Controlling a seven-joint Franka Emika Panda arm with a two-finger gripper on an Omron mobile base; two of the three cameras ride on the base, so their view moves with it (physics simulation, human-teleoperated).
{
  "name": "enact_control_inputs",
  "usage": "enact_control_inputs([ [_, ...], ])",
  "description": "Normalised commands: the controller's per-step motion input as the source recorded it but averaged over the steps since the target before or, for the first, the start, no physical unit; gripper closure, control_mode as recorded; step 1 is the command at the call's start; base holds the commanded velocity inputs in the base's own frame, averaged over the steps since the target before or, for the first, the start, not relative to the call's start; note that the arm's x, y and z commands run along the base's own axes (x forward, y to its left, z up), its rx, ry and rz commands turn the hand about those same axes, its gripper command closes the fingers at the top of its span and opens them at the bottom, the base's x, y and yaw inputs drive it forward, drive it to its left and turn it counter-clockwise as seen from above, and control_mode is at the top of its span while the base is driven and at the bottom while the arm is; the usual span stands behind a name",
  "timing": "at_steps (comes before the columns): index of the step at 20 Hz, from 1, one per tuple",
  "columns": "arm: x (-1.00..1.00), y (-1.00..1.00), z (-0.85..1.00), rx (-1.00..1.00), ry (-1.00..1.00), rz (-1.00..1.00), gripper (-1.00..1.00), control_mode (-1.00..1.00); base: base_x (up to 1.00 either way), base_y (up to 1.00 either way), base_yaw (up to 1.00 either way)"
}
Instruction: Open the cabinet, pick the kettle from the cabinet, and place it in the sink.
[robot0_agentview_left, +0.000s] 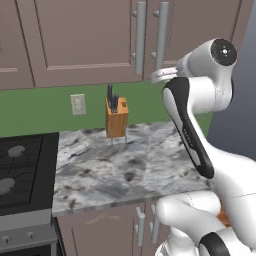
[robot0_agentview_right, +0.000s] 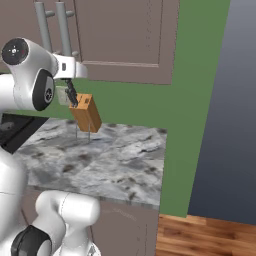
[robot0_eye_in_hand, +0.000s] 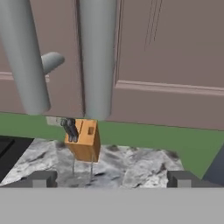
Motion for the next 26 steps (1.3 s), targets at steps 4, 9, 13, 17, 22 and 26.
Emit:
enact_control_inputs([
  [4, 0.26, 0.12, 0.28, 0.0, 0.0, 0.0, -1.0, -1.0, 0.0, 0.0, 0.0],
  [9, 0.28, 0.09, 0.19, 0.0, 0.0, 0.0, -1.0, -1.0, 0.0, 0.0, 0.0],
  [13, 0.3, 0.0, 0.09, 0.0, 0.0, 0.0, -1.0, -1.0, 0.0, 0.0, 0.0],
  [17, 0.34, 0.01, 0.14, 0.0, 0.0, 0.02, -1.0, -1.0, 0.0, 0.0, 0.0],
  [22, 0.38, 0.03, 0.06, 0.0, -0.01, 0.0, -1.0, -1.0, 0.0, 0.0, 0.0],
  [26, 0.41, 0.08, 0.0, 0.0, -0.03, 0.0, -1.0, -1.0, 0.0, 0.0, 0.0],
])
